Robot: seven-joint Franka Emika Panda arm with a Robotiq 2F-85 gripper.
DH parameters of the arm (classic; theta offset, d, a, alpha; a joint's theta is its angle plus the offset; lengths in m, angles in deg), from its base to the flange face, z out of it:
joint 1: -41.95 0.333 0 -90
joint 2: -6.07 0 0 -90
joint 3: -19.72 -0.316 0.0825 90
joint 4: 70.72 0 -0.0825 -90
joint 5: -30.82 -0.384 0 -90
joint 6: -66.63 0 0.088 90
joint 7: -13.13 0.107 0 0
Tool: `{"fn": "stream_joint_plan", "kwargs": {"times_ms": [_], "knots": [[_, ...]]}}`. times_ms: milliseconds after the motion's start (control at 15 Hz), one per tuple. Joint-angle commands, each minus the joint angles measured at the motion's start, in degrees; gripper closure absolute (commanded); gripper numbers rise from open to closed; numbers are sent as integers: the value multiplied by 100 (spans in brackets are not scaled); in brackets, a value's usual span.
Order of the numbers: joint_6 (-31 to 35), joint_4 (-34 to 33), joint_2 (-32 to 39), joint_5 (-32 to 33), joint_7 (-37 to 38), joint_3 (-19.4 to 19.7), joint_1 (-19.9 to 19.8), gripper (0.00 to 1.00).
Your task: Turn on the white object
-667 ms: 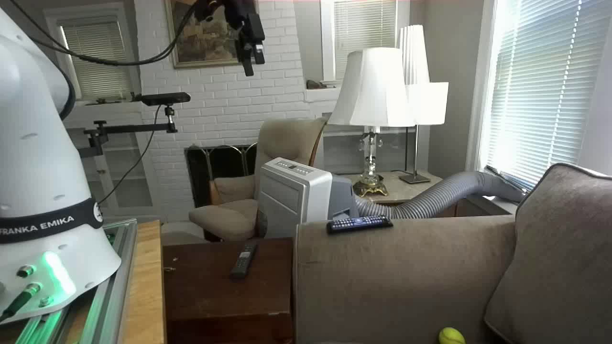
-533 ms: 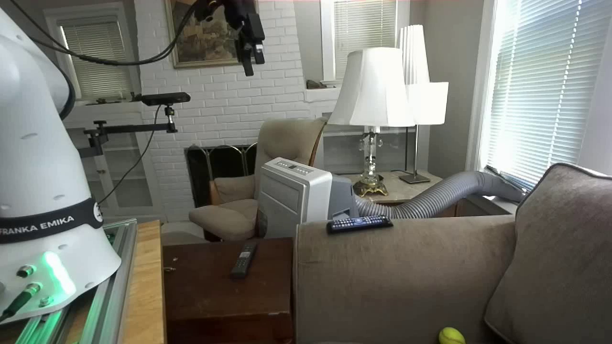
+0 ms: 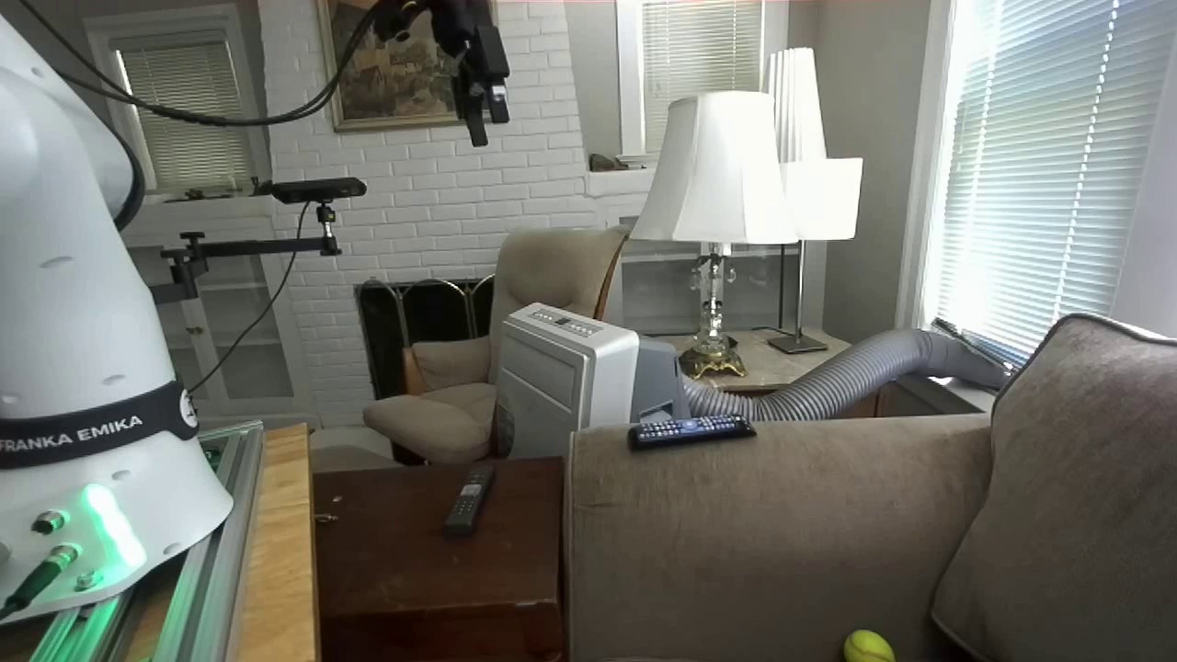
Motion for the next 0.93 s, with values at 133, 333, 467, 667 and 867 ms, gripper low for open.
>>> {"fn": "stream_joint_plan", "kwargs": {"times_ms": [133, 333, 467, 667, 867], "knots": [[139, 7, 16, -4, 97, 121, 279, 0], [401, -98, 161, -24, 16, 84, 414, 0], [612, -161, 330, -13, -22, 38, 517, 0], [982, -319, 724, -23, -53, -34, 666, 0], [1265, -671, 1295, -1, -71, -100, 796, 0]]}}
